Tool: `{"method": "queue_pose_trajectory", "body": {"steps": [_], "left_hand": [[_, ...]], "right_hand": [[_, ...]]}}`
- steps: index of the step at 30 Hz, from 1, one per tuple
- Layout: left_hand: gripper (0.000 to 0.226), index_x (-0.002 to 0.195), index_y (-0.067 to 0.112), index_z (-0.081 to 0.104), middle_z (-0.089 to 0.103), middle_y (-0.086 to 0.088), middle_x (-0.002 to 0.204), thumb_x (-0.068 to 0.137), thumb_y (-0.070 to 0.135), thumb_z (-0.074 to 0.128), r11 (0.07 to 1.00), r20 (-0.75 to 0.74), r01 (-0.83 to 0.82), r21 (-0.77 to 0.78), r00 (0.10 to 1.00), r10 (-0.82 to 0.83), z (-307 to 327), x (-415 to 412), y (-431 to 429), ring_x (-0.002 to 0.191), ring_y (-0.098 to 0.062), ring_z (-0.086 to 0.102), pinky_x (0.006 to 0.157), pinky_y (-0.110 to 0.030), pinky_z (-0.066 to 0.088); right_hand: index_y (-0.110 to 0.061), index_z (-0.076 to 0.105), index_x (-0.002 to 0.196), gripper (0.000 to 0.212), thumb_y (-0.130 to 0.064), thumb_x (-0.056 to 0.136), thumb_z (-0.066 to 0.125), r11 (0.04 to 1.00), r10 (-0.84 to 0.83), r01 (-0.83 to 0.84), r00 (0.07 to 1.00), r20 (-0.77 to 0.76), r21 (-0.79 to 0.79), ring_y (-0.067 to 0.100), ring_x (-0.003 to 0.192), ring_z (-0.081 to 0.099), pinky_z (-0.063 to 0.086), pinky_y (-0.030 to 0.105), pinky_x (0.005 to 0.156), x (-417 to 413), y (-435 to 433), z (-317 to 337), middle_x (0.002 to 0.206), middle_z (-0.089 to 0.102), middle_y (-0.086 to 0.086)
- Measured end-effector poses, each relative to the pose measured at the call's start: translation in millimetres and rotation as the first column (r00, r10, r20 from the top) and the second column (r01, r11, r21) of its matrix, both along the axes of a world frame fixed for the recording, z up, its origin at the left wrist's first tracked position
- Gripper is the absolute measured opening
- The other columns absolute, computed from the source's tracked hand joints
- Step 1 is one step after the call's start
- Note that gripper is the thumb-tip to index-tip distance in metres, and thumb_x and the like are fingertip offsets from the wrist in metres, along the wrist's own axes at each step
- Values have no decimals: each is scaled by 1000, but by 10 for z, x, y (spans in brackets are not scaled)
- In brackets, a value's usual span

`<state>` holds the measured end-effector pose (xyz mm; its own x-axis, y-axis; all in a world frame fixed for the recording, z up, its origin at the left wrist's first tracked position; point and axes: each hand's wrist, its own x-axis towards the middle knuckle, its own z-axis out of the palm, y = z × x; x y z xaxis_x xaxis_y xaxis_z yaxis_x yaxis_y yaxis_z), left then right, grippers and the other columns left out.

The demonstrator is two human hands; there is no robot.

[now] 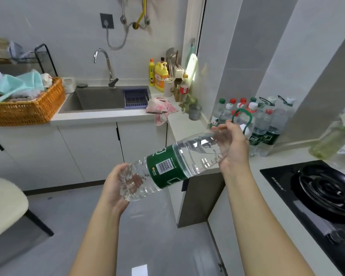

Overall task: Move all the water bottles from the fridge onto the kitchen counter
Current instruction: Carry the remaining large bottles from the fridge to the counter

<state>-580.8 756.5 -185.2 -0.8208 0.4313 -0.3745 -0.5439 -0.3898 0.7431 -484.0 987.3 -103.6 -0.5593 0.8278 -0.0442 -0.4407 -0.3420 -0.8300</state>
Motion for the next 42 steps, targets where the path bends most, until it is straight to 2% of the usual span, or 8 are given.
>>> {"method": "queue_pose_trajectory", "body": {"steps": [4, 10, 18, 23, 29, 35, 39, 42], "left_hand": [[11, 71, 18, 54, 54, -2, 74, 71, 25, 63, 999, 60, 40, 13, 997, -41, -79, -121, 447, 68, -23, 56, 75, -41, 46], [14, 79, 16, 58, 63, -8, 80, 88, 26, 54, 1000, 183, 13, -10, 983, -11, -136, -247, 1314, 77, -28, 59, 85, -45, 47], [16, 85, 8, 58, 61, -14, 86, 93, 21, 54, 993, 279, -44, -108, 958, 73, -267, -395, 2216, 80, -30, 60, 92, -49, 48], [24, 107, -1, 67, 71, -20, 104, 89, 14, 64, 973, 242, 20, -231, 970, 37, -663, -728, 2625, 93, -34, 69, 91, -50, 53], [15, 97, 4, 65, 69, -13, 103, 87, 14, 60, 917, 149, 226, -329, 971, -186, -1089, -1153, 3068, 92, -25, 67, 86, -37, 51], [33, 126, 7, 59, 63, -11, 116, 95, 5, 51, 857, 103, 305, -415, 952, -288, -1327, -1537, 3434, 99, -22, 59, 75, -29, 50], [49, 136, 10, 53, 57, -12, 132, 88, 5, 60, 752, 10, 361, -551, 904, -427, -1448, -1655, 3615, 115, -23, 57, 93, -34, 49], [62, 141, 14, 44, 49, -7, 142, 83, 7, 64, 637, -74, 374, -674, 823, -563, -1473, -1652, 3713, 121, -22, 53, 98, -33, 46]], "right_hand": [[-10, 69, 62, 26, -6, 86, 62, 999, -24, 23, 1000, 12, 39, 28, 79, 66, 55, 40, 85, -152, 435, -10, 75, 69, 14], [-6, 67, 76, 9, -5, 84, 65, 997, -39, 34, 996, 76, 67, 19, 69, 66, 56, 27, 65, -433, 1201, 70, 73, 69, 11], [-4, 68, 75, 7, 1, 79, 65, 994, -64, 51, 990, 129, 97, 21, 77, 66, 57, 25, 71, -702, 1913, 19, 86, 69, 17], [-7, 67, 79, 10, 3, 80, 68, 973, -124, 84, 976, 178, 215, 9, 71, 67, 55, 22, 67, -943, 2106, -107, 70, 70, -1], [-7, 68, 87, 13, 3, 79, 70, 944, -208, 124, 944, 258, 307, 7, 70, 67, 56, 25, 69, -1375, 2345, -300, 72, 71, -4], [-22, 66, 86, 26, 3, 79, 73, 858, -301, 101, 894, 333, 504, 10, 79, 66, 52, 14, 72, -1842, 2495, -463, 86, 72, 3], [-29, 62, 81, 36, 4, 80, 73, 806, -340, 75, 871, 355, 588, -5, 70, 60, 49, 9, 68, -2053, 2539, -546, 76, 66, -13], [-18, 65, 89, 27, 7, 79, 72, 780, -358, 60, 860, 365, 622, -12, 67, 59, 45, 7, 67, -2159, 2566, -614, 77, 64, -16]]}}
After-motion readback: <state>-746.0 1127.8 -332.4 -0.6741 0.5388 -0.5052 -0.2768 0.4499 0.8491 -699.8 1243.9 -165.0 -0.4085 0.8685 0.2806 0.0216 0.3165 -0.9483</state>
